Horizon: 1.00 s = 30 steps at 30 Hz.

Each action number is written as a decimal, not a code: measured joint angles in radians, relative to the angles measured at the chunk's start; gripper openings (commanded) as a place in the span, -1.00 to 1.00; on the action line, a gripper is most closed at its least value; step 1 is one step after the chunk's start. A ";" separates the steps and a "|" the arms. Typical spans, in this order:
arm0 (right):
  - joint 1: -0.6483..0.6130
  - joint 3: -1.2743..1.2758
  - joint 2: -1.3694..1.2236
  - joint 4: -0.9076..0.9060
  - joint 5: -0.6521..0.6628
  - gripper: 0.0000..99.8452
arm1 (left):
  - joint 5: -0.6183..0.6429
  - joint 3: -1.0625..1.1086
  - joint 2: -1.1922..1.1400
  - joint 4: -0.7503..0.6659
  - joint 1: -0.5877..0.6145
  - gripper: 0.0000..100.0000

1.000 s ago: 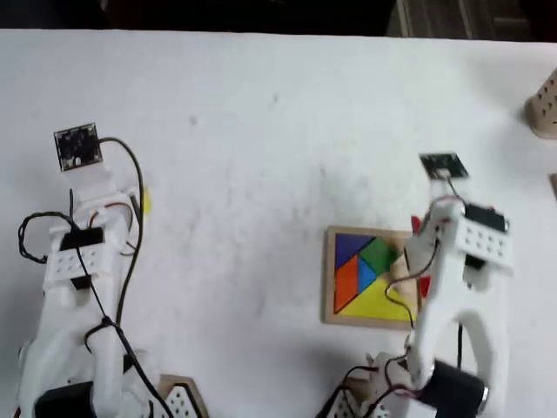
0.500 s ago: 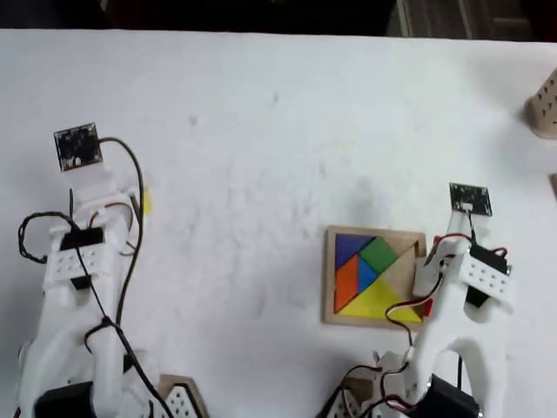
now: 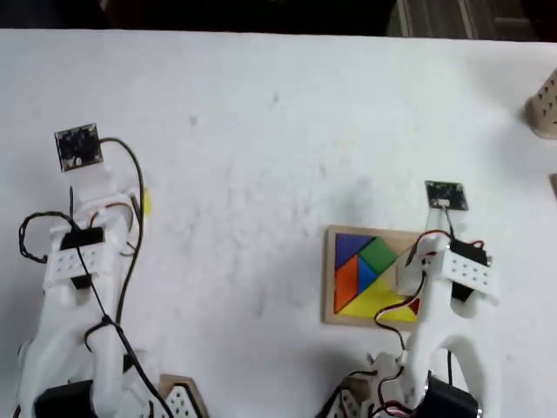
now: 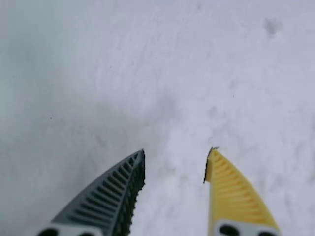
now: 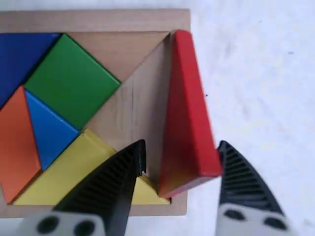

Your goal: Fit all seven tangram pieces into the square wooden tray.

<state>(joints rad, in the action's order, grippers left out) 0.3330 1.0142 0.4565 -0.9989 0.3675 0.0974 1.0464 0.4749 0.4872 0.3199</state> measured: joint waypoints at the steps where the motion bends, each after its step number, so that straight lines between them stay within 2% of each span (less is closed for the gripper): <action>1: -0.015 0.000 0.000 -0.008 0.011 -0.49 | 0.000 0.000 0.000 0.000 0.000 -0.55; 15: -0.172 -0.080 0.000 -0.152 0.038 -0.49 | 0.000 0.000 0.000 0.000 0.000 -0.55; 23: -0.196 -0.207 0.000 -0.276 0.038 -0.49 | 0.000 0.000 0.000 0.000 0.000 -0.55; 26: -0.196 -0.249 0.000 -0.321 0.038 -0.62 | 0.000 0.000 0.000 0.000 0.000 -0.55; 30: -0.239 -0.256 0.000 -0.333 0.038 -0.99 | 0.000 0.000 0.000 0.000 0.000 -0.55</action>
<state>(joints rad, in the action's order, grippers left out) 0.0936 0.7580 0.4565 -1.3318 0.4058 0.0974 1.0464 0.4749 0.4872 0.3199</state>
